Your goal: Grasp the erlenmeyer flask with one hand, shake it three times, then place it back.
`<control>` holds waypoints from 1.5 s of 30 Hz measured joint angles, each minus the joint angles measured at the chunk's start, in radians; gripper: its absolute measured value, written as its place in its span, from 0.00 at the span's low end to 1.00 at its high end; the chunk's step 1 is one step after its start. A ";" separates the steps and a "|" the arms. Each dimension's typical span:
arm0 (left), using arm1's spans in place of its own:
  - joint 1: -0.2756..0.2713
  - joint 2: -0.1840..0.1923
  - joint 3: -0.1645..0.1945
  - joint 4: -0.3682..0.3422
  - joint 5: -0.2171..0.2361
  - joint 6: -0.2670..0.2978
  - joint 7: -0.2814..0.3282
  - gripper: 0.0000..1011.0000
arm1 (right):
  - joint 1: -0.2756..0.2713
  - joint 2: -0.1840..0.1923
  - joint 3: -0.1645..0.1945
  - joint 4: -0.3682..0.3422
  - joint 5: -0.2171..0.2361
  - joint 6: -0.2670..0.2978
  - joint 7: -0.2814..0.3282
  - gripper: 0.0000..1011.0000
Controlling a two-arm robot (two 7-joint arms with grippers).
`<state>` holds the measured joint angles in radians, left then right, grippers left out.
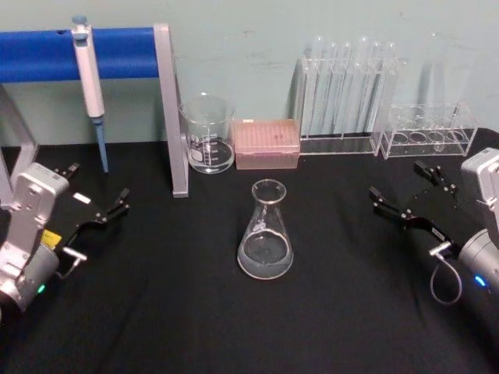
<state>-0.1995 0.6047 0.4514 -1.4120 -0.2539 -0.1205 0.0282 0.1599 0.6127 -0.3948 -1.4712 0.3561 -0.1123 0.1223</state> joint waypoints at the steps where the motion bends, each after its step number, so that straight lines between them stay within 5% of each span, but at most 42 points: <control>1: 0.000 0.000 0.000 0.000 0.000 0.000 0.000 0.99 | -0.003 0.000 0.003 -0.005 0.006 0.002 0.006 0.99; 9: 0.000 0.000 0.000 0.000 0.000 0.000 0.000 0.99 | -0.040 0.016 0.024 -0.079 0.086 0.021 0.129 0.99; 16: 0.000 0.000 0.000 0.000 0.000 0.000 0.000 0.99 | -0.050 0.032 0.010 -0.116 0.113 0.021 0.253 0.99; 28: 0.000 0.000 0.000 0.000 0.000 0.000 0.000 0.99 | -0.014 0.000 -0.034 -0.105 0.078 0.033 0.349 0.99; 45: 0.000 0.000 0.000 0.000 0.000 0.000 0.000 0.99 | 0.089 -0.115 -0.082 0.010 0.005 0.055 0.411 0.99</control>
<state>-0.1995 0.6047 0.4514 -1.4120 -0.2539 -0.1205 0.0283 0.2494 0.4981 -0.4764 -1.4609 0.3610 -0.0569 0.5329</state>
